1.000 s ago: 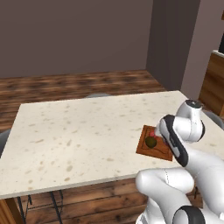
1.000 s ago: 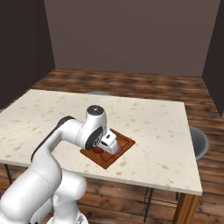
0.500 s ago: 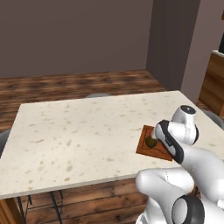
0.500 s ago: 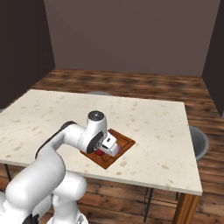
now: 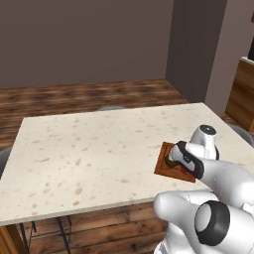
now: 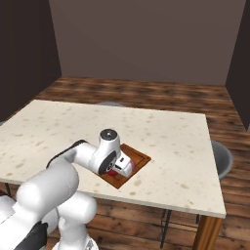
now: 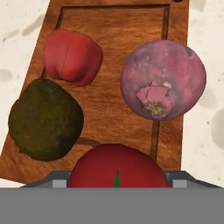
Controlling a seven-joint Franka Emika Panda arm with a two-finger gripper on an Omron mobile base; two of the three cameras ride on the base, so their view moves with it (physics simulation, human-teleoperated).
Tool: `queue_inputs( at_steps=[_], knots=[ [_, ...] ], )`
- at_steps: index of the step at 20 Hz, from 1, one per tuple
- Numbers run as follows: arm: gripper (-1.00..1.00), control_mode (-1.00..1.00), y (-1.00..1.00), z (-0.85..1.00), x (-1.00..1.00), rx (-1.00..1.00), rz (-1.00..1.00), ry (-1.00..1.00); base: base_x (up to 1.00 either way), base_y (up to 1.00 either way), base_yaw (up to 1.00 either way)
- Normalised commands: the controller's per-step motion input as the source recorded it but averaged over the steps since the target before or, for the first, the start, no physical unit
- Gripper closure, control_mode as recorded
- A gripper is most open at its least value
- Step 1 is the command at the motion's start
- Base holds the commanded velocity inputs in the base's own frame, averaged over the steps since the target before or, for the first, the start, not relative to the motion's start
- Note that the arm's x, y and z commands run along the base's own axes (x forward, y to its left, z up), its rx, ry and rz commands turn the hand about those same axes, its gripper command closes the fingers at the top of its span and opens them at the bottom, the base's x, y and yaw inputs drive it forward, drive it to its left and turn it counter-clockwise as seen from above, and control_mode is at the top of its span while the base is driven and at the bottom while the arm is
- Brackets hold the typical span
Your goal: Place the avocado, onion, tomato, and bell pepper on the cutting board.
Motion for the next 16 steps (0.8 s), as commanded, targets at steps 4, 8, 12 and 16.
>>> queue_inputs(
  at_steps=[4, 8, 12, 16],
  knots=[
    [1.0, -1.0, 0.0, -0.32, 0.18, 0.0, 0.0, 0.0, 0.0, 0.0, 0.0],
    [1.0, -1.0, 0.0, -0.28, 0.23, 0.0, 0.0, 0.0, 0.0, 0.0, 0.0],
    [1.0, -1.0, 0.0, -0.29, 0.14, 0.0, 0.0, 0.0, 0.0, 0.0, 0.0],
    [-1.0, -1.0, 0.0, -0.41, 0.03, 0.0, 0.0, 0.0, 0.0, 0.0, 0.0]
  ],
)
